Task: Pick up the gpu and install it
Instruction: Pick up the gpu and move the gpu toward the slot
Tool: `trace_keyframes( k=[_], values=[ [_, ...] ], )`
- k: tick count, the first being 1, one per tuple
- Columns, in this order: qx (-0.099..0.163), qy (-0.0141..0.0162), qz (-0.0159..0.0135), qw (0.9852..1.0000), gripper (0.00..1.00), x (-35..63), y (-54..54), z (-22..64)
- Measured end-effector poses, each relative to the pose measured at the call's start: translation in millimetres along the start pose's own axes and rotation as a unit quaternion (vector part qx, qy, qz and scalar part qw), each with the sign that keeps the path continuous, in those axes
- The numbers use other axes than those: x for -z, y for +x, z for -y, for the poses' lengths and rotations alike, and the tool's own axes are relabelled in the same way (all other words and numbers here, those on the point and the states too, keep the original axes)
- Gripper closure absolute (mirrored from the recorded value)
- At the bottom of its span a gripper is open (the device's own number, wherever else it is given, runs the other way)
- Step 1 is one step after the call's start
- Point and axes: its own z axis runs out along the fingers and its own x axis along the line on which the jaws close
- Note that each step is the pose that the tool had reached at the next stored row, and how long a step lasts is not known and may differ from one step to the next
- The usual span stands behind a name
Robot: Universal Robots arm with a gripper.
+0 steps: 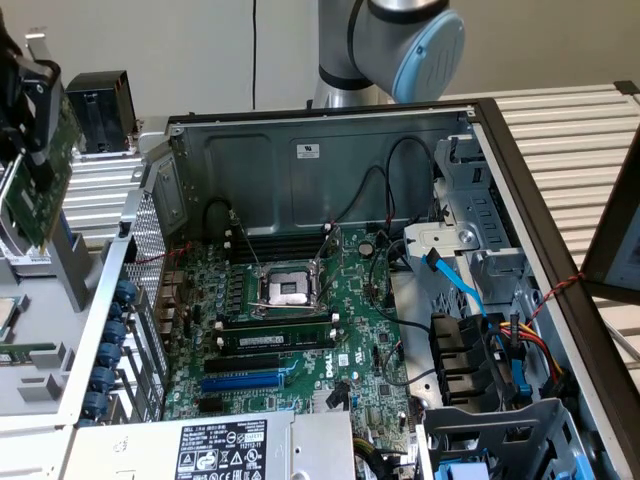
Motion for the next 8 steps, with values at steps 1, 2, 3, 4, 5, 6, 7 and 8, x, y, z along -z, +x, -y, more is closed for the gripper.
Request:
trace_keyframes(
  k=[1,2,3,4,5,6,7,8],
  values=[
    [0.000,0.0001,-0.0018,1.0000,0.72,3.4,-1.7,0.0],
    [0.000,0.0003,-0.0034,1.0000,0.72,6.4,-3.2,0.2],
    [0.000,0.0004,-0.0054,1.0000,0.72,9.5,-4.8,0.4],
    [0.000,0.0006,-0.0076,1.0000,0.72,12.2,-6.3,0.6],
    [0.000,0.0008,-0.0097,1.0000,0.72,15.1,-7.8,0.7],
    [0.000,0.0010,-0.0120,0.9999,0.72,17.6,-9.3,0.5],
    [0.000,0.0012,-0.0144,0.9999,0.72,20.1,-10.7,0.3],
    [0.000,0.0014,-0.0165,0.9999,0.72,22.4,-12.2,0.1]
  ],
)
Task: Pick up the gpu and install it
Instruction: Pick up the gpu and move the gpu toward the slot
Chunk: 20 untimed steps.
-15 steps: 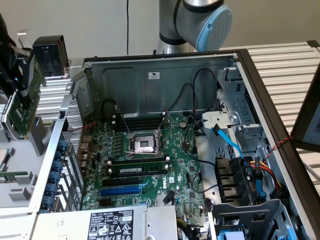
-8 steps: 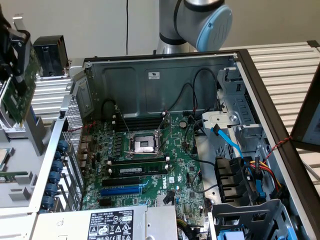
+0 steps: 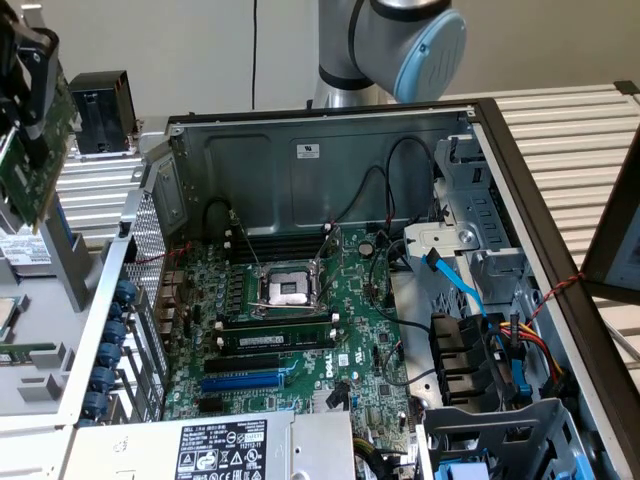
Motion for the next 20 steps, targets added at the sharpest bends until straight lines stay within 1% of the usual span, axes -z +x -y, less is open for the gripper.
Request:
trace_keyframes(
  k=[3,6,7,8,11,13,14,15,18,20],
  values=[
    [-0.001,0.0006,-0.0064,1.0000,0.72,8.4,-6.1,0.6],
    [-0.001,0.0010,-0.0108,0.9999,0.72,18.8,-15.1,1.5],
    [-0.001,0.0011,-0.0126,0.9999,0.72,21.8,-18.3,1.7],
    [-0.001,0.0013,-0.0149,0.9999,0.72,23.5,-20.8,1.8],
    [-0.002,0.0021,-0.0238,0.9997,0.72,27.4,-27.7,2.3],
    [-0.002,0.0026,-0.0292,0.9996,0.72,30.2,-32.4,2.5],
    [-0.003,0.0028,-0.0312,0.9995,0.72,32.3,-35.5,2.7],
    [-0.003,0.0030,-0.0324,0.9995,0.72,35.3,-39.2,2.8],
    [-0.003,0.0030,-0.0337,0.9994,0.72,45.7,-52.6,3.5],
    [-0.003,0.0030,-0.0350,0.9994,0.72,50.3,-61.5,4.3]
  ],
)
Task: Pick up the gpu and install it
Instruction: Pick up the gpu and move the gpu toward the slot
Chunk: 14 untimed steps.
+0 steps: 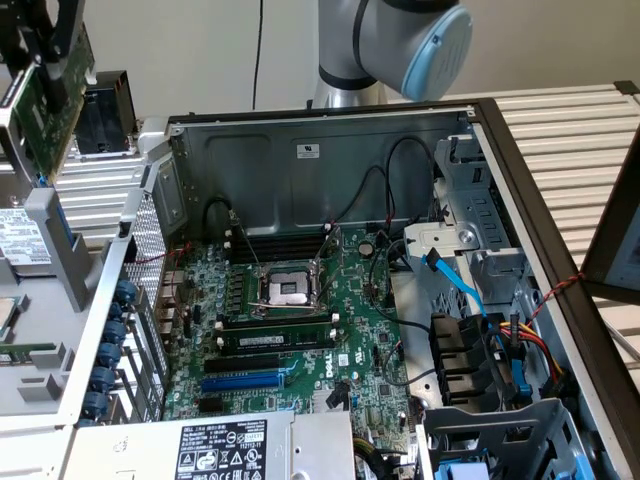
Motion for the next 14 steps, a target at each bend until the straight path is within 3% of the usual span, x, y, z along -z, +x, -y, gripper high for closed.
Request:
trace_keyframes(
  k=[5,14],
  values=[
    [0.000,0.0005,-0.0039,1.0000,0.72,9.2,-22.1,2.6],
    [0.000,0.0005,-0.0045,1.0000,0.72,15.1,-63.7,6.4]
  ],
)
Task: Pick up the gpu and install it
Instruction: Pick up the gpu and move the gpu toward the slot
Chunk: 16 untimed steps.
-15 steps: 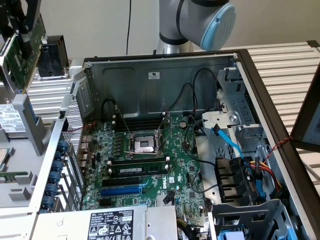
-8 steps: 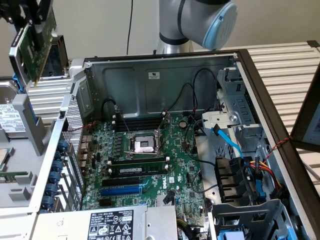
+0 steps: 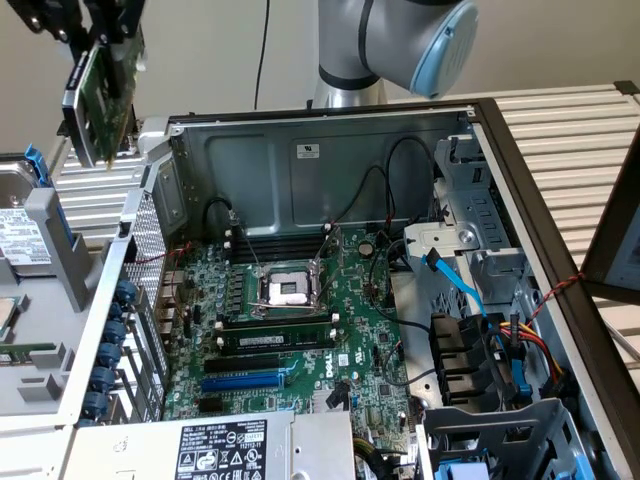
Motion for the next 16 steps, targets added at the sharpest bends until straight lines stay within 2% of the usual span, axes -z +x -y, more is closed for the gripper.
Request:
trace_keyframes(
  k=[16],
  values=[
    [0.000,0.0000,0.0000,1.0000,0.72,4.5,-72.9,-0.5]
  ],
)
